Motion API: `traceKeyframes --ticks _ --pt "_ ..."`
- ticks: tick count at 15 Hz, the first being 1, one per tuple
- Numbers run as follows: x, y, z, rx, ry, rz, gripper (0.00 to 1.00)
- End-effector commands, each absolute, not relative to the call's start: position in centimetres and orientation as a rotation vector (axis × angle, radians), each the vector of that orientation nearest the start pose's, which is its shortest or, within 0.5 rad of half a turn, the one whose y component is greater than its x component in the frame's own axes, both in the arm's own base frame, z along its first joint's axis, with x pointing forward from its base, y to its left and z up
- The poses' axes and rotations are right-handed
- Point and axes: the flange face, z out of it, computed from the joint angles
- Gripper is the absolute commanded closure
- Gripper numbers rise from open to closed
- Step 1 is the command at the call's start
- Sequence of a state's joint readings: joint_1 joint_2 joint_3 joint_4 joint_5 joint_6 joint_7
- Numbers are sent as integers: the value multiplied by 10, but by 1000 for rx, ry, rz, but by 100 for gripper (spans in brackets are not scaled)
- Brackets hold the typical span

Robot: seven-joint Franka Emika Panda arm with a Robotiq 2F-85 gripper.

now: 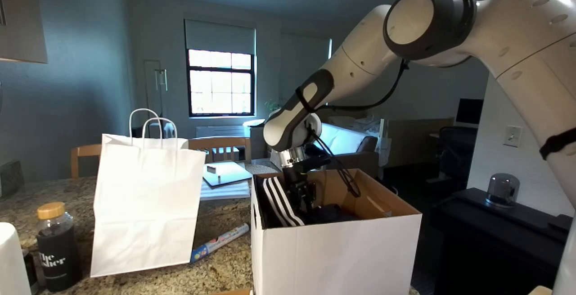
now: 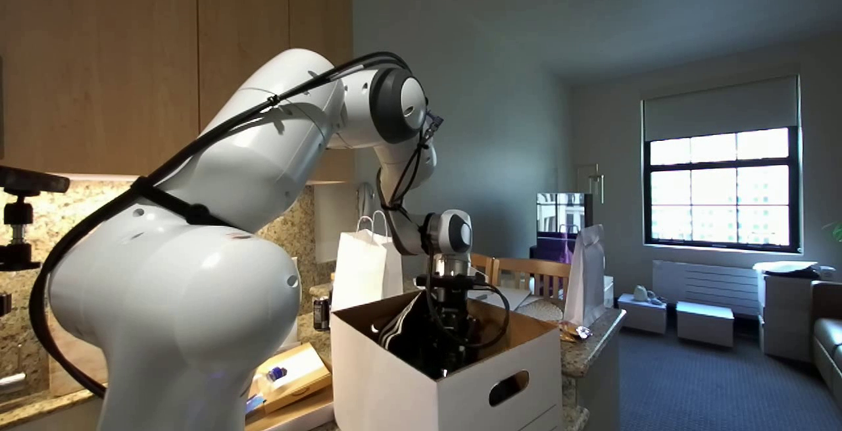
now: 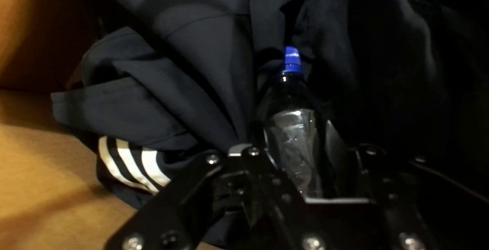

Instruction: Remove three bottles from the box

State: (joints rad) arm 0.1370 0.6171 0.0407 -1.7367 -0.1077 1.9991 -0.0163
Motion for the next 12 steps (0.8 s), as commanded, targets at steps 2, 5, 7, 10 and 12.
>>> traceKeyframes --ticks 2,5,7,10,12 --pt "617 93 192 -3152 -417 470 15" --pt "617 107 192 -3140 -452 366 1" --pt "620 117 191 -3125 -473 299 0" --pt "624 129 185 -3112 -504 171 0" --pt "624 130 180 -3123 -504 168 25"
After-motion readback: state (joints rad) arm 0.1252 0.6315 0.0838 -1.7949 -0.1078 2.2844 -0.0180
